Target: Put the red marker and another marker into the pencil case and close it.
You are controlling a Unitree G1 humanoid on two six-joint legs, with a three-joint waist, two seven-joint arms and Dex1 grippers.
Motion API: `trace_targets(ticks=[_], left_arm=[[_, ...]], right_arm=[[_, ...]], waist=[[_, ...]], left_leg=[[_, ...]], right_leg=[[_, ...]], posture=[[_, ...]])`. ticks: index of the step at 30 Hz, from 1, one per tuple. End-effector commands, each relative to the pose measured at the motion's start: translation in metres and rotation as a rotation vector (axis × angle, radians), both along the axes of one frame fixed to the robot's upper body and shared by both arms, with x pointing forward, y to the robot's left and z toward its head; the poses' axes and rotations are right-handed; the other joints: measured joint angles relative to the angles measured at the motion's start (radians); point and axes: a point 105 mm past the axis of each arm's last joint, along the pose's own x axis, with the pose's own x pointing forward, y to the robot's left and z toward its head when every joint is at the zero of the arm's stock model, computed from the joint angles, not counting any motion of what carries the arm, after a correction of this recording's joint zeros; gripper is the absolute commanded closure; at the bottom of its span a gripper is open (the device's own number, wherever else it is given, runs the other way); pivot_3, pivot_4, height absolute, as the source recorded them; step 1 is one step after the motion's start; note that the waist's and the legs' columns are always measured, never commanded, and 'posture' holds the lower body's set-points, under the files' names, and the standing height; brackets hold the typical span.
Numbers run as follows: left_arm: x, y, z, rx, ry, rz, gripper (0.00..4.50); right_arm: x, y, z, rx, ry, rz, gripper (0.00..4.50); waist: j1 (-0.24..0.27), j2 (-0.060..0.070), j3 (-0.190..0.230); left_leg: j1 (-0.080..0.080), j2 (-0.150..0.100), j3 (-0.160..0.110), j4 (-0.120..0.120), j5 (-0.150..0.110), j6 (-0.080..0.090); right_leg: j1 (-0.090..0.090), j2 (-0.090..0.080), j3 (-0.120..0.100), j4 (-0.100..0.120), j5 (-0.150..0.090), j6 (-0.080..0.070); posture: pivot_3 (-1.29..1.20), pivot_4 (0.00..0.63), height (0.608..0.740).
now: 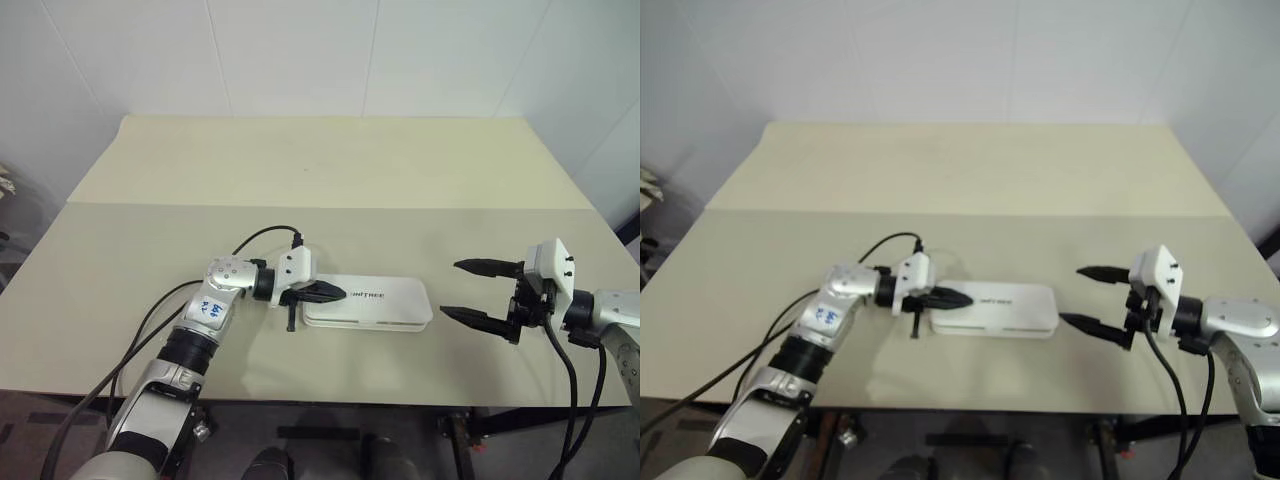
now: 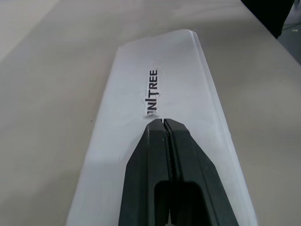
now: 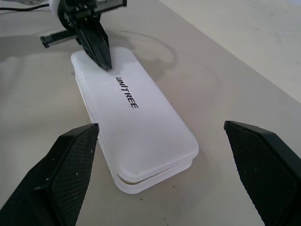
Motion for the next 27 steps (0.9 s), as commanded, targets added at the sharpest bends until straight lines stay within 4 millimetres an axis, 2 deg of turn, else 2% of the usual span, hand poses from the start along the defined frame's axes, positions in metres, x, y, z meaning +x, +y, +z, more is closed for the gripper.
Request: trace_targets(ticks=[1, 9, 15, 18, 22, 27], left_arm=[[-0.001, -0.006, -0.006, 0.065, 0.011, 0.024, 4.48], [0.000, -0.007, -0.015, 0.157, 0.066, 0.050, 4.48], [-0.002, -0.011, -0.012, 0.155, 0.082, 0.040, 4.48], [0.002, -0.009, 0.016, -0.019, 0.116, 0.057, 4.48], [0.008, 0.013, 0.058, -0.230, 0.077, 0.068, 4.48], [0.005, 0.056, 0.075, -0.320, 0.083, 0.109, 4.48]], right_arm=[[-0.005, 0.001, 0.015, 0.028, -0.065, -0.010, 0.00], [-0.010, 0.007, 0.013, 0.051, -0.070, -0.026, 0.00], [-0.010, 0.010, 0.012, 0.066, -0.078, -0.032, 0.00], [-0.008, 0.013, 0.010, 0.074, -0.077, -0.022, 0.00], [-0.003, 0.014, 0.008, 0.076, -0.071, -0.012, 0.00], [0.003, 0.013, 0.007, 0.080, -0.070, -0.001, 0.00]], waist=[[-0.002, 0.000, 0.000], [-0.001, 0.000, 0.000], [-0.001, 0.000, 0.000], [-0.001, 0.000, 0.000], [-0.006, 0.000, 0.000], [-0.006, 0.000, 0.000]], left_leg=[[0.000, 0.000, 0.000, 0.000, 0.000, 0.000], [0.002, 0.000, 0.000, 0.001, 0.000, 0.000], [0.003, 0.000, 0.000, 0.001, 0.000, 0.000], [0.002, 0.000, -0.001, 0.001, 0.000, 0.000], [0.001, 0.000, -0.001, 0.000, 0.000, 0.000], [0.001, 0.001, 0.000, -0.001, 0.000, 0.000]], right_leg=[[0.000, 0.000, 0.000, 0.000, 0.000, 0.000], [0.003, 0.000, 0.000, 0.000, 0.000, 0.000], [0.003, 0.000, 0.000, 0.001, 0.000, 0.000], [0.003, 0.000, 0.000, 0.000, 0.000, 0.000], [0.001, 0.000, 0.000, 0.000, 0.000, 0.000], [0.000, 0.001, 0.000, 0.000, 0.000, 0.000]], posture=[[0.00, 0.150, 0.740], [0.00, 0.150, 0.740], [0.00, 0.150, 0.740], [0.00, 0.150, 0.740], [0.00, 0.150, 0.740], [0.00, 0.150, 0.740]])
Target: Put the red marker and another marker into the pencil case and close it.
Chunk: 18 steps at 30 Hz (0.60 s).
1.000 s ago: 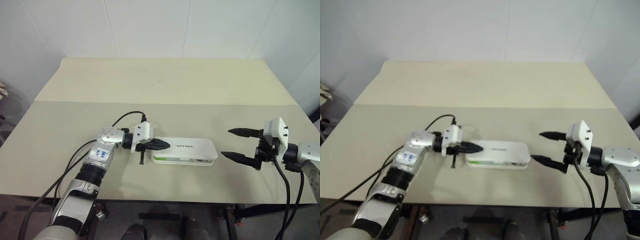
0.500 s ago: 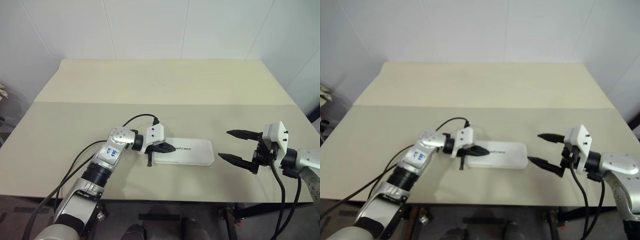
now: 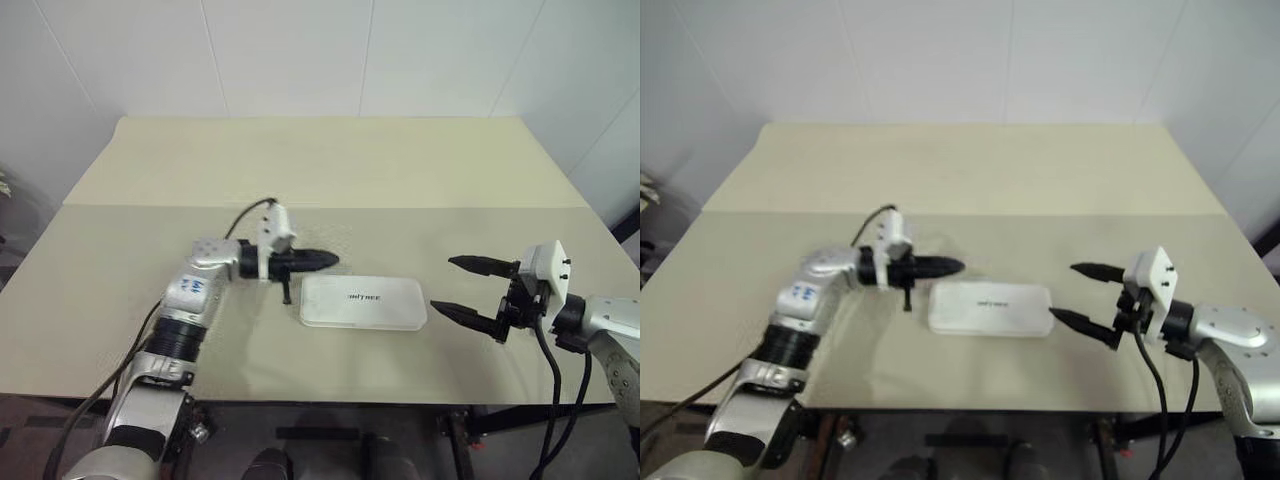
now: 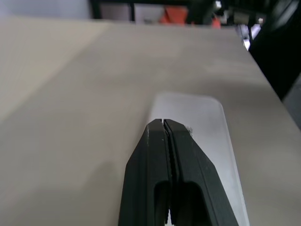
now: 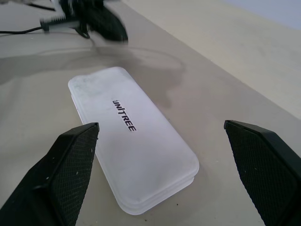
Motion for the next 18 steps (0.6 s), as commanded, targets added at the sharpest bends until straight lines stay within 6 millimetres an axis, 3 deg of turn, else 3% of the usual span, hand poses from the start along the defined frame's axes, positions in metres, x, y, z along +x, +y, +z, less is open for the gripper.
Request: trace_targets(ticks=[1, 4, 9, 17, 18], left_arm=[[-0.009, 0.029, 0.015, -0.063, -0.015, 0.006, 4.48], [-0.015, 0.061, 0.009, -0.054, 0.003, 0.059, 4.30], [-0.030, 0.097, 0.002, -0.040, -0.032, 0.144, 2.84], [-0.044, 0.109, 0.009, -0.086, -0.102, 0.201, 0.18], [-0.046, 0.109, 0.009, -0.088, -0.102, 0.205, 0.05]], right_arm=[[0.003, 0.001, 0.005, 0.005, -0.036, 0.020, 0.00], [0.006, 0.000, 0.004, 0.006, -0.038, 0.025, 0.00], [0.009, 0.000, 0.003, 0.021, -0.035, 0.041, 0.00], [0.010, 0.001, 0.005, 0.028, -0.042, 0.065, 0.00], [0.011, 0.000, 0.006, 0.026, -0.044, 0.066, 0.00]], waist=[[0.000, 0.000, 0.000], [0.000, 0.000, 0.000], [0.001, 0.000, 0.000], [0.003, 0.000, 0.000], [0.001, 0.000, 0.000]], left_leg=[[0.000, 0.000, 0.000, 0.000, 0.000, 0.000], [0.000, 0.000, 0.000, 0.000, 0.000, 0.000], [0.000, 0.000, 0.000, 0.000, 0.000, 0.000], [0.000, 0.000, -0.001, 0.000, 0.000, 0.000], [0.000, 0.000, -0.001, 0.000, 0.000, 0.000]], right_leg=[[0.000, 0.000, 0.000, 0.000, 0.000, 0.000], [0.000, 0.000, 0.000, 0.000, 0.000, 0.000], [0.000, 0.000, 0.000, 0.000, 0.000, 0.000], [0.000, -0.001, 0.000, 0.000, 0.000, -0.001], [0.000, -0.001, 0.000, 0.000, 0.000, -0.001]], posture=[[0.00, 0.150, 0.740], [0.00, 0.150, 0.740], [0.00, 0.150, 0.740], [0.00, 0.150, 0.740], [0.00, 0.150, 0.740]])
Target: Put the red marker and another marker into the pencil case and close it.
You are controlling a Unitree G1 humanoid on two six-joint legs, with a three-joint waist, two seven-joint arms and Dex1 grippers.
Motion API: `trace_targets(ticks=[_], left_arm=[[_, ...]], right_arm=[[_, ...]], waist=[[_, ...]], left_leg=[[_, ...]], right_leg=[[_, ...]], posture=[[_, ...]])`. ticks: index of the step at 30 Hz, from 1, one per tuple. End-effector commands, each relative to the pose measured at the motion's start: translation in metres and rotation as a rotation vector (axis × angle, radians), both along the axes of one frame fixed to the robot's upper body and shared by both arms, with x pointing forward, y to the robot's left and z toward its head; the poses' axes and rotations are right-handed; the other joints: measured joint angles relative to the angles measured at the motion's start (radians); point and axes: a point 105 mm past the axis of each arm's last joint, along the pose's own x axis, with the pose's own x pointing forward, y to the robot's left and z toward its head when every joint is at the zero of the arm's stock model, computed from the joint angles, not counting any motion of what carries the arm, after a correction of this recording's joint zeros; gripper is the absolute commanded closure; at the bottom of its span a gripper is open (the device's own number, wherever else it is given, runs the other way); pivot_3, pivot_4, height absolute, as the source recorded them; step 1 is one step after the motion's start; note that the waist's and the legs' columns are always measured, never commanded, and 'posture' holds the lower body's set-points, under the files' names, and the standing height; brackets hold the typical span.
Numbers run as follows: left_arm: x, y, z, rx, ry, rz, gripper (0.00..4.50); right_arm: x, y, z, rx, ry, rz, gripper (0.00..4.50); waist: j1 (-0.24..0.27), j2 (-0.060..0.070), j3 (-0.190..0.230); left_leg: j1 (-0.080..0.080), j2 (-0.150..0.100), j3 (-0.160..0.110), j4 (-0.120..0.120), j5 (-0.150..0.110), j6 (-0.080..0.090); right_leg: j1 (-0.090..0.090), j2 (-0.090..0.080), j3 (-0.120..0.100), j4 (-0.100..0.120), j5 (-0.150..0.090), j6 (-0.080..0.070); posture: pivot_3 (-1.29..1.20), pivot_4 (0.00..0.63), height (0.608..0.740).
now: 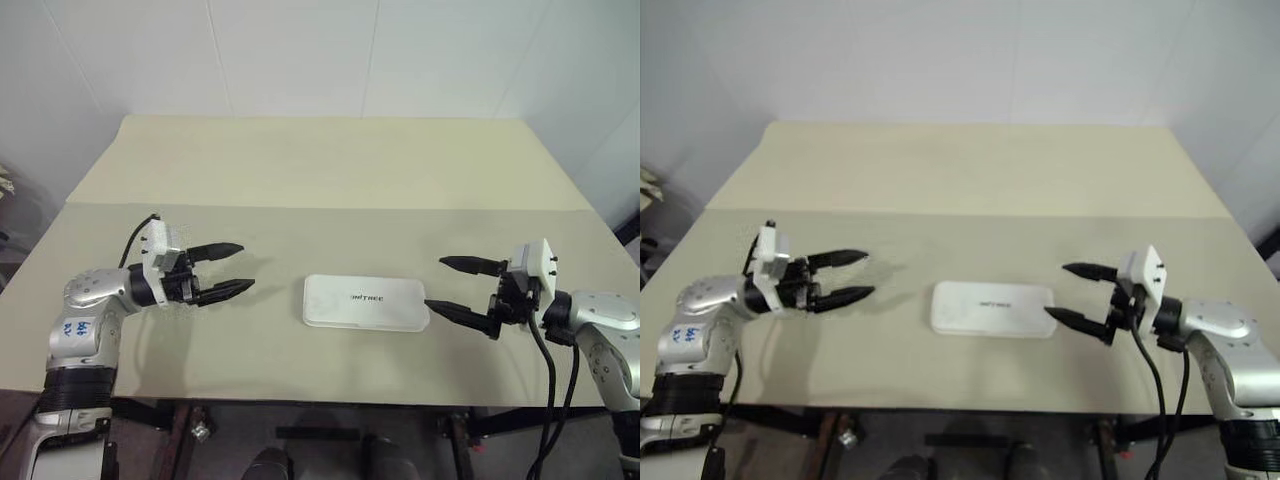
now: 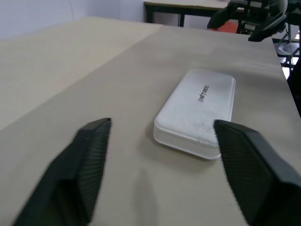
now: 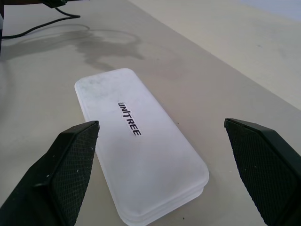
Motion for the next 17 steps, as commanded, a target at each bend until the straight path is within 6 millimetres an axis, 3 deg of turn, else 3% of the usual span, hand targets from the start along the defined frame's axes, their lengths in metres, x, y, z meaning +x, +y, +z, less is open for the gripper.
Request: trace_targets(ticks=[1, 11, 17], left_arm=[[-0.009, 0.003, 0.016, -0.018, -0.077, 0.015, 0.05], [-0.014, -0.010, 0.017, 0.021, -0.040, -0.020, 0.05], [-0.012, -0.004, 0.017, 0.041, -0.034, -0.019, 0.05]], right_arm=[[0.002, -0.001, 0.011, -0.006, -0.058, 0.012, 0.00], [0.012, -0.026, 0.018, -0.092, -0.075, 0.004, 0.00], [0.021, -0.024, 0.017, -0.100, -0.091, -0.003, 0.00]], waist=[[-0.003, 0.000, 0.000], [-0.002, 0.000, 0.000], [-0.004, 0.000, 0.000]], left_leg=[[0.000, 0.000, 0.000, 0.000, 0.000, 0.000], [0.000, 0.000, 0.001, 0.000, 0.000, 0.000], [0.000, 0.000, 0.001, -0.001, 0.000, 0.000]], right_leg=[[0.000, 0.000, 0.000, 0.000, 0.000, 0.000], [0.000, 0.000, 0.000, 0.000, 0.000, 0.000], [0.000, 0.000, 0.000, 0.000, 0.000, 0.000]], posture=[[0.00, 0.150, 0.740], [0.00, 0.150, 0.740], [0.00, 0.150, 0.740]])
